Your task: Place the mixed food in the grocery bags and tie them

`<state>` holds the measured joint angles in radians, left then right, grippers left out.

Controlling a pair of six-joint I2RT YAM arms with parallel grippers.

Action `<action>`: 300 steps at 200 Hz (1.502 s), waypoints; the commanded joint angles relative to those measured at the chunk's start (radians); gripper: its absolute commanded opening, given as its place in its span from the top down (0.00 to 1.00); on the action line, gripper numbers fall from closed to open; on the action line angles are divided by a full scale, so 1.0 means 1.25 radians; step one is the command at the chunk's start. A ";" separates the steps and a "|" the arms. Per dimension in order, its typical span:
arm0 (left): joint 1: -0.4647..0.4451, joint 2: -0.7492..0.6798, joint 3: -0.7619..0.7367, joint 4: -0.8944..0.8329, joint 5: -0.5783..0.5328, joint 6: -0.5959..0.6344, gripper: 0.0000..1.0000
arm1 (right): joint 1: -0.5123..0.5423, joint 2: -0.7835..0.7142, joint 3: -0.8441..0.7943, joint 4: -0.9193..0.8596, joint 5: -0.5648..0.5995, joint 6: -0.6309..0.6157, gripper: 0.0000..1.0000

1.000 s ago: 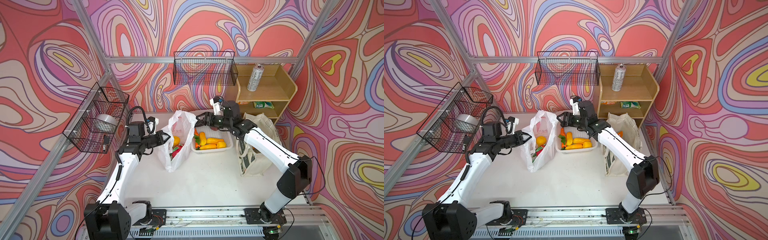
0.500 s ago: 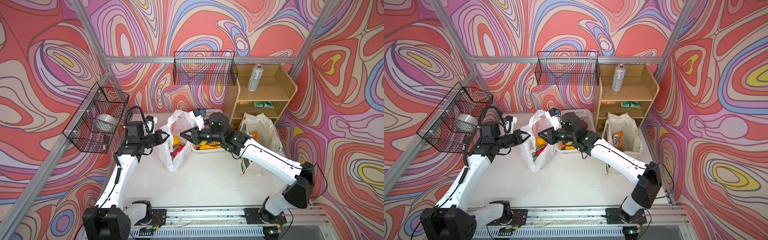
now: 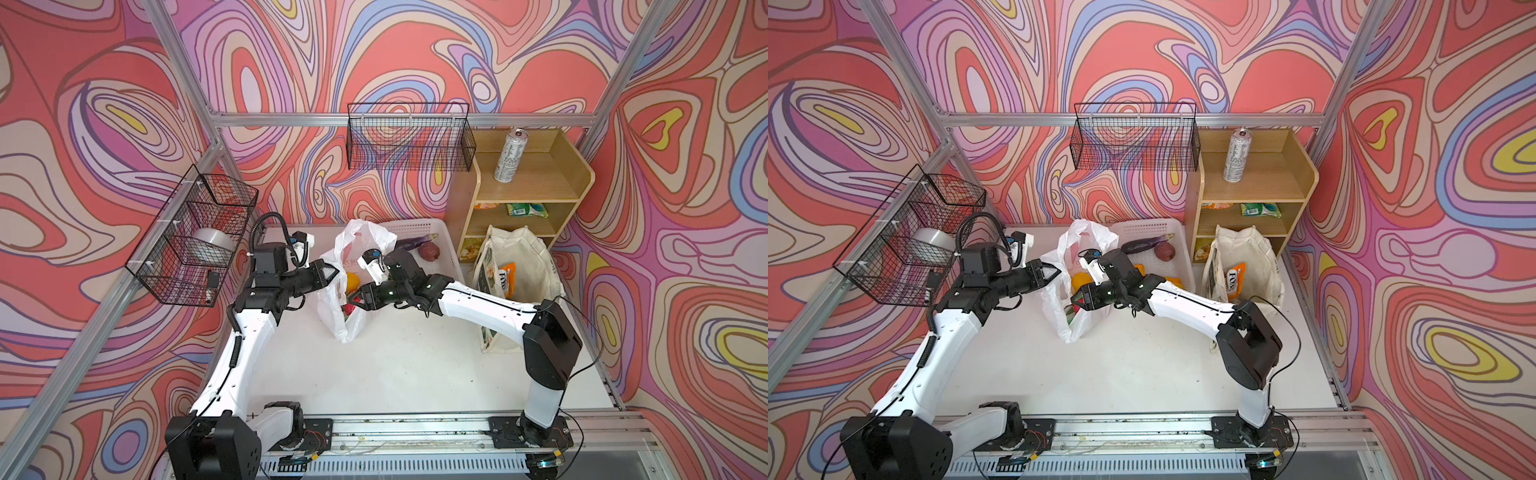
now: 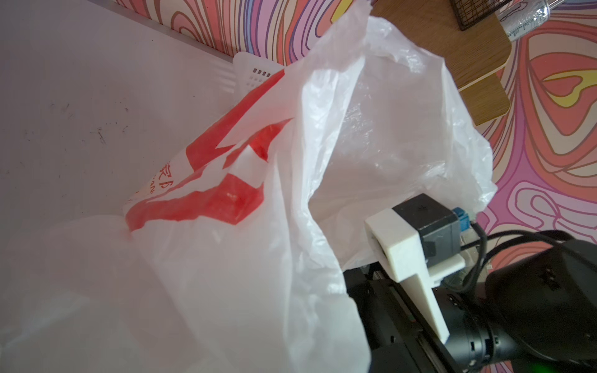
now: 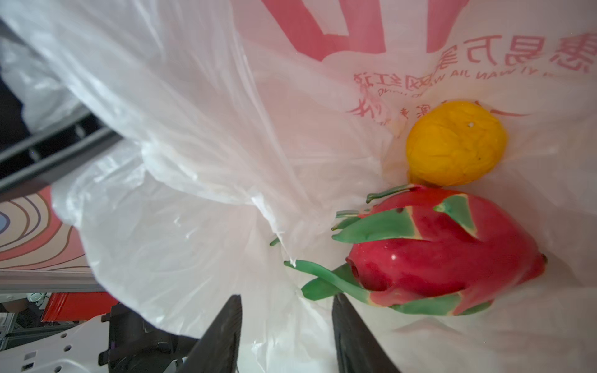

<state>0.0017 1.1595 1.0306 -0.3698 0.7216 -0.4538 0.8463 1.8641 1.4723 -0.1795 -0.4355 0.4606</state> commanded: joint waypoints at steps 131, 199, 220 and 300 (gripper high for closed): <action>0.011 -0.003 -0.004 0.018 -0.010 -0.018 1.00 | 0.003 0.046 0.105 0.031 0.067 -0.020 1.00; 0.042 -0.010 0.078 -0.070 -0.086 0.070 0.31 | -0.024 -0.070 0.284 -0.183 0.151 -0.112 1.00; 0.044 -0.042 0.077 -0.096 -0.123 0.110 0.19 | -0.024 -0.057 0.388 -0.253 0.133 -0.138 1.00; 0.042 -0.223 0.035 0.009 -0.065 0.177 0.00 | -0.024 0.028 0.579 -0.352 0.098 -0.160 1.00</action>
<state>0.0525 0.9173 1.0721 -0.4454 0.5598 -0.2779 0.8146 1.8618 2.1471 -0.5781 -0.3019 0.2829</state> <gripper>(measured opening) 0.999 0.041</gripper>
